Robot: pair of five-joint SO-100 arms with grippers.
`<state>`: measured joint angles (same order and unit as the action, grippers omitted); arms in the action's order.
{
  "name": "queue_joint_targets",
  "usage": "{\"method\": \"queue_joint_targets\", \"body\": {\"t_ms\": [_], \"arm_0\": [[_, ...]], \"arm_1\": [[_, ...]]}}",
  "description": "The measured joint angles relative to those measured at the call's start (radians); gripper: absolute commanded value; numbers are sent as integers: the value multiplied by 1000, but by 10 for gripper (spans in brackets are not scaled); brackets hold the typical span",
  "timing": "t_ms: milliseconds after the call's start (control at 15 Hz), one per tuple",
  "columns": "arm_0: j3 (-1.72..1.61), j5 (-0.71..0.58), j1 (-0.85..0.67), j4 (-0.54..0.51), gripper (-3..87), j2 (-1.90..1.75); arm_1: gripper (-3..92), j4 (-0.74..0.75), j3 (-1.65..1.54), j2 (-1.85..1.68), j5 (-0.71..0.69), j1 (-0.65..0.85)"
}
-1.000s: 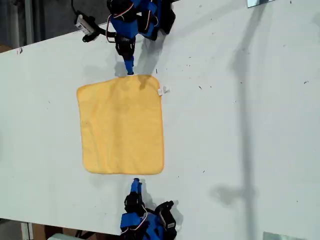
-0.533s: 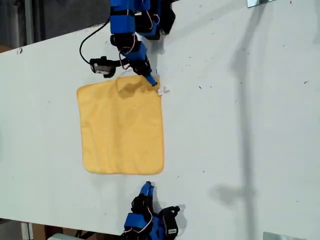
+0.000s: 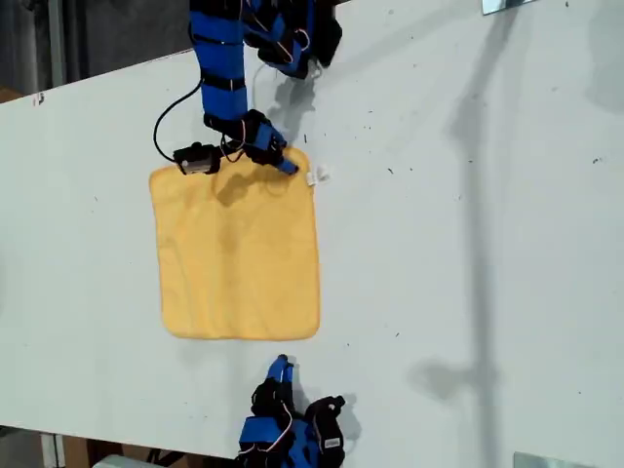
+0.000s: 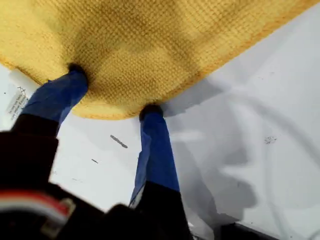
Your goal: Grasp corners of a square towel and fold twice.
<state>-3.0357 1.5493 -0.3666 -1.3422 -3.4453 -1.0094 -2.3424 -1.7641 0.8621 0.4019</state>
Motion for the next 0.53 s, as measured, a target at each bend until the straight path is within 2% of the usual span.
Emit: {"method": "queue_joint_targets", "body": {"t_ms": [133,333,533], "arm_0": [[44,-18,-21,25,84,120],[351,-43,-12,147,97,640],[373,71,98,339,115,873]], "arm_1": [[-1,2,20,15,-3,5],[-1,-3,17,12,-3,5],[-1,-12,0,-21,-3,5]]}}
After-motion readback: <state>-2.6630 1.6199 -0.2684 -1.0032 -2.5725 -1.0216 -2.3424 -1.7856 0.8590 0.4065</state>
